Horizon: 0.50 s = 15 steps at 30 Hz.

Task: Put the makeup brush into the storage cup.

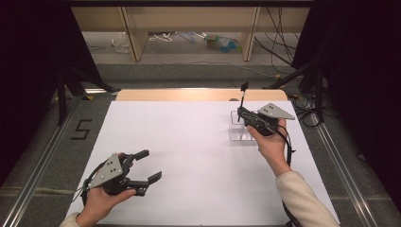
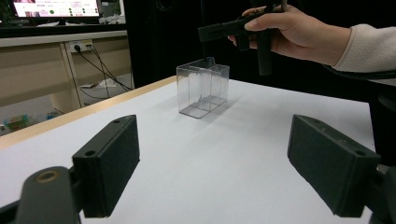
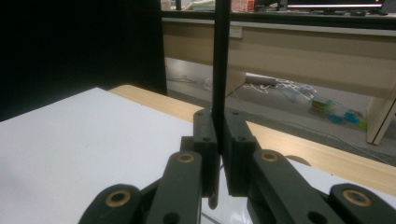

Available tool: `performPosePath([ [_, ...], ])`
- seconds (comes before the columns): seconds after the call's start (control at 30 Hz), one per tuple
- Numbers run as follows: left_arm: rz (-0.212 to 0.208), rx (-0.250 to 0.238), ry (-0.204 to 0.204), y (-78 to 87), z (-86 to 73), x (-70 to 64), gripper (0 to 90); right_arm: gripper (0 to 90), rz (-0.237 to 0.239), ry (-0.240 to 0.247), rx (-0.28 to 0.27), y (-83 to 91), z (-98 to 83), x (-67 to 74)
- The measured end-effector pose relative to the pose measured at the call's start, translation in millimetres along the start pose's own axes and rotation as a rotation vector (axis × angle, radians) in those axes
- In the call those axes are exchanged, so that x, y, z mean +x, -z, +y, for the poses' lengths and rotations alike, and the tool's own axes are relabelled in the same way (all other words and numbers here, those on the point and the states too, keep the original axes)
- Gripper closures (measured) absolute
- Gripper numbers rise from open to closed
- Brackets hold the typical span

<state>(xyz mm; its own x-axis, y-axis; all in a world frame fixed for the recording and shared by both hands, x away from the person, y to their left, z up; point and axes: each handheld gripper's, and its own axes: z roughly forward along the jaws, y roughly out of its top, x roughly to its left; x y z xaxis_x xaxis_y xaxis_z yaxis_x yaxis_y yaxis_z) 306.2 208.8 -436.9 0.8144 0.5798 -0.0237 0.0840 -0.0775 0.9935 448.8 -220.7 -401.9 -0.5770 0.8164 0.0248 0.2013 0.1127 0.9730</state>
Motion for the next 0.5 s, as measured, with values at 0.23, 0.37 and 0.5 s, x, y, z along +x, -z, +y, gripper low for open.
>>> performPosePath([
  [0.23,-0.002,-0.001,0.001,-0.1,-0.1,-0.1,16.7,85.8,-0.005,0.002,-0.004,-2.3,0.0,-1.7],
  [0.37,-0.001,0.000,0.000,0.0,0.0,-0.1,16.7,85.7,-0.007,0.002,0.006,-3.2,0.2,-2.7],
  [0.5,-0.002,0.000,-0.002,0.0,0.0,0.0,16.7,85.7,-0.010,-0.005,0.008,-4.2,0.1,-3.0],
])
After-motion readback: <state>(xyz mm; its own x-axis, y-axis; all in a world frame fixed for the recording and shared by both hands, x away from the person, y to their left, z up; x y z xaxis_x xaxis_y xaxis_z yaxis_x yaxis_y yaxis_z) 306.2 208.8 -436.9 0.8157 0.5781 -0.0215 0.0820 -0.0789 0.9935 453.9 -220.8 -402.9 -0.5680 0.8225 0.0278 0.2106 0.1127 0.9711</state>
